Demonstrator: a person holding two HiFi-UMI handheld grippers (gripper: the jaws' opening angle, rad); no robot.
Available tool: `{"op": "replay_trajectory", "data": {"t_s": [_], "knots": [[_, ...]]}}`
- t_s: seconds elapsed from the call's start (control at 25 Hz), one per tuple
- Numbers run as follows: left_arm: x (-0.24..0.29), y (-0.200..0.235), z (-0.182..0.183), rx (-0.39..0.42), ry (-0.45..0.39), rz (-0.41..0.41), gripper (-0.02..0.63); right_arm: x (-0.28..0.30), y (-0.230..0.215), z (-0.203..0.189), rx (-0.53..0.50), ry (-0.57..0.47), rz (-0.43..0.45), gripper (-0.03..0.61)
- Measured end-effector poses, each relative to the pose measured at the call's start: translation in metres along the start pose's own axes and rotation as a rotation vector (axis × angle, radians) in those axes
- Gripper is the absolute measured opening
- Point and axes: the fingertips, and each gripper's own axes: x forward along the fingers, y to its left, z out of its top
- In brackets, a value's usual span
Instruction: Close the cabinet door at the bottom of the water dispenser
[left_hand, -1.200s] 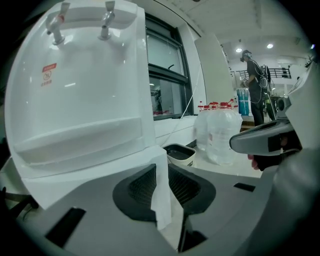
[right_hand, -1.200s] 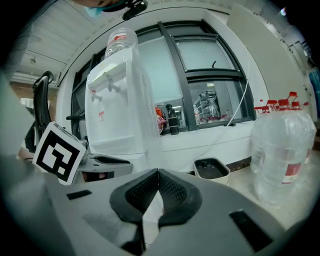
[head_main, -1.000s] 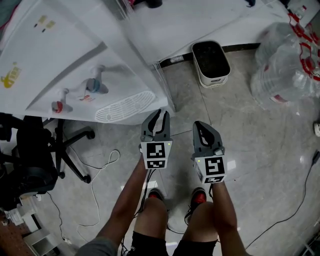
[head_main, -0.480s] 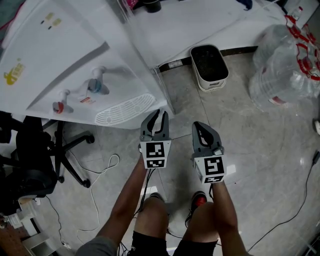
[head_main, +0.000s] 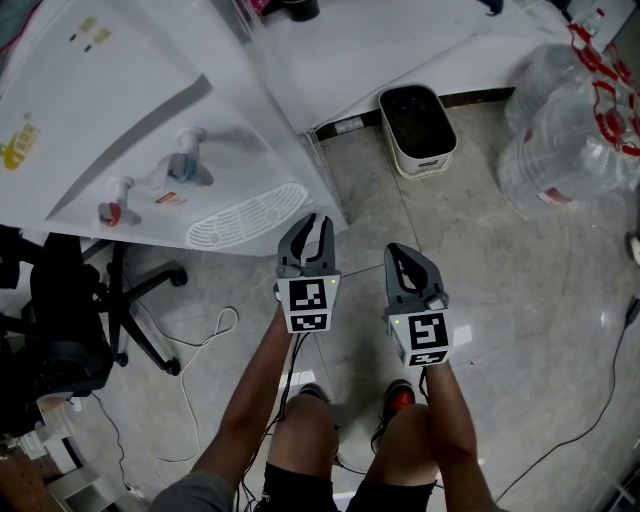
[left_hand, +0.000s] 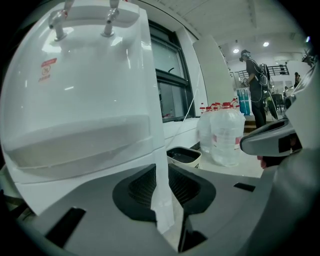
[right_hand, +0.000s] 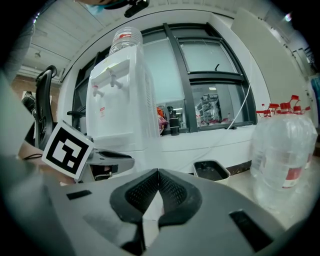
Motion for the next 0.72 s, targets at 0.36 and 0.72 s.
{"op": "replay_trajectory", "data": {"t_s": [0.36, 0.72], "knots": [[-0.027, -0.011, 0.017, -0.025, 0.031, -0.029, 0.094, -0.017, 0.004, 0.025, 0.031, 0.027, -0.010, 0.018], [-0.087, -0.023, 0.120, -0.064, 0.013, -0.042, 0.094, -0.063, 0.006, 0.123, 0.023, 0.032, -0.006, 0.018]]}}
